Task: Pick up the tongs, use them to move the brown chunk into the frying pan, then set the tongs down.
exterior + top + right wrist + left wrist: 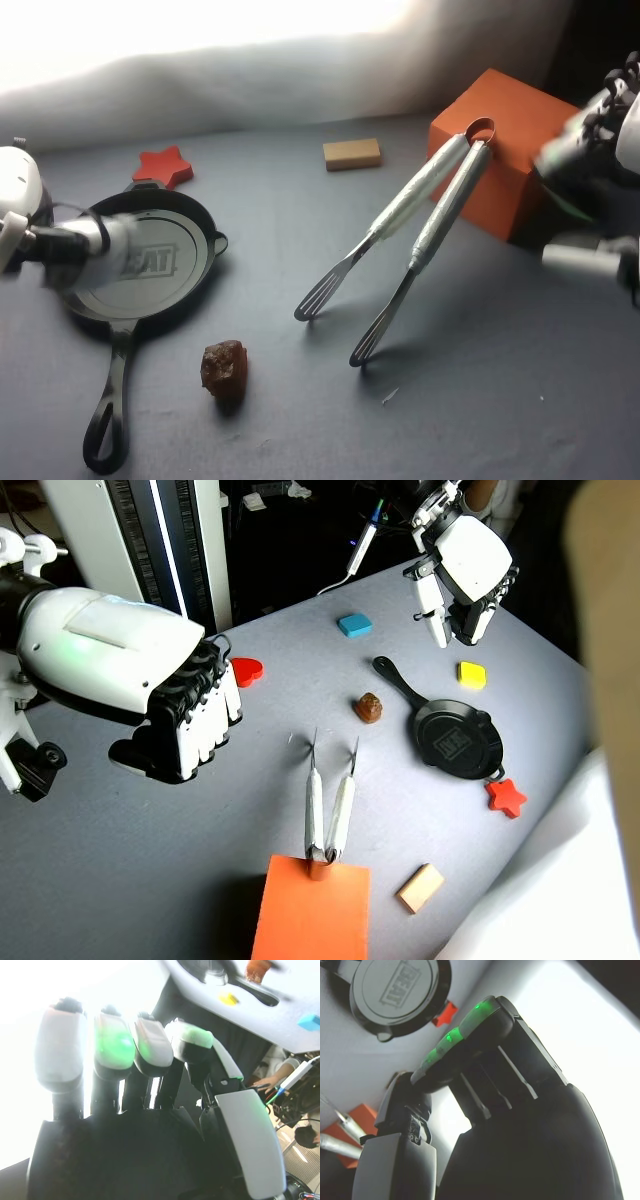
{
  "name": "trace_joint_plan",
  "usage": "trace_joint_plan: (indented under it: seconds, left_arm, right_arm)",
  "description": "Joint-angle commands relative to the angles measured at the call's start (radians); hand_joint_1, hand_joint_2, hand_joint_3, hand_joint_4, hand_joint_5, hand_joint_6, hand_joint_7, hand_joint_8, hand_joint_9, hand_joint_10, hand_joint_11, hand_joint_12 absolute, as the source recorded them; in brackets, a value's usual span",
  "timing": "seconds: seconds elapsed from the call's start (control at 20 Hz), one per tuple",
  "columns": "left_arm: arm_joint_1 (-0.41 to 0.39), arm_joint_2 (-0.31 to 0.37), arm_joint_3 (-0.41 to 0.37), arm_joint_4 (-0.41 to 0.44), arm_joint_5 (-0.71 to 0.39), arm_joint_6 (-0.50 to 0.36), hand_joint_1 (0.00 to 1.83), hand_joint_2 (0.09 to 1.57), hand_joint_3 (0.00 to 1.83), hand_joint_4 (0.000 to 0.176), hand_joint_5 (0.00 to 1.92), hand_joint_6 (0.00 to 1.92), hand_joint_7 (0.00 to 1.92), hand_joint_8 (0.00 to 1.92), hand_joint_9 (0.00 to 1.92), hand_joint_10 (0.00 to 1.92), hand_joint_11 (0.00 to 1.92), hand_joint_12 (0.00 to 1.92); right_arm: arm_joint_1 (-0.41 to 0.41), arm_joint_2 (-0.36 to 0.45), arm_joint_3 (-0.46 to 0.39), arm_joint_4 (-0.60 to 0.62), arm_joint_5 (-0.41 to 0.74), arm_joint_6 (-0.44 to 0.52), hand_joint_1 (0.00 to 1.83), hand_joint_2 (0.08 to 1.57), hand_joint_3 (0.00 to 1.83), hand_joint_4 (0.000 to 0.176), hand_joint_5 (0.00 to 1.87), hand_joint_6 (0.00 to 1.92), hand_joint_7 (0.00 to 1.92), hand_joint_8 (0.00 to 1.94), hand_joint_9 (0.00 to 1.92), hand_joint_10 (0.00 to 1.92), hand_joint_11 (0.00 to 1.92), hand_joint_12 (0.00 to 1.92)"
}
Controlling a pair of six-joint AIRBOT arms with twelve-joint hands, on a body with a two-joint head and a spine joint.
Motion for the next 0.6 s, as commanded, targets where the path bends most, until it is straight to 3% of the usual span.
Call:
trace_joint_plan:
  seconds: [0.0, 0.4, 0.5, 0.55]
  left_arm:
    - [-0.004, 0.007, 0.001, 0.102, -0.044, 0.006, 0.00, 1.26, 0.03, 0.000, 0.00, 0.00, 0.00, 0.00, 0.00, 0.00, 0.00, 0.00]
    - [0.000, 0.006, 0.007, 0.102, -0.031, 0.006, 0.02, 1.27, 0.01, 0.000, 0.00, 0.00, 0.00, 0.00, 0.00, 0.00, 0.00, 0.00]
    - [0.001, 0.005, 0.011, 0.102, -0.026, 0.006, 0.01, 1.27, 0.01, 0.000, 0.00, 0.00, 0.00, 0.00, 0.00, 0.00, 0.00, 0.00]
    - [-0.001, 0.005, 0.017, 0.102, -0.026, 0.006, 0.01, 1.27, 0.01, 0.000, 0.00, 0.00, 0.00, 0.00, 0.00, 0.00, 0.00, 0.00]
  right_arm:
    - [0.021, 0.001, -0.005, 0.013, 0.100, -0.003, 0.19, 1.11, 0.03, 0.000, 0.18, 0.02, 0.24, 0.00, 0.19, 0.04, 0.00, 0.58]
    - [0.036, -0.002, -0.014, 0.012, 0.091, -0.026, 0.24, 1.12, 0.00, 0.000, 0.19, 0.01, 0.24, 0.00, 0.21, 0.01, 0.00, 0.61]
    - [0.070, -0.017, -0.009, 0.013, 0.046, -0.039, 0.27, 1.13, 0.01, 0.000, 0.16, 0.00, 0.20, 0.00, 0.18, 0.00, 0.00, 0.55]
    - [0.103, -0.040, 0.001, 0.012, -0.020, -0.044, 0.37, 1.12, 0.00, 0.000, 0.13, 0.00, 0.19, 0.00, 0.17, 0.00, 0.00, 0.53]
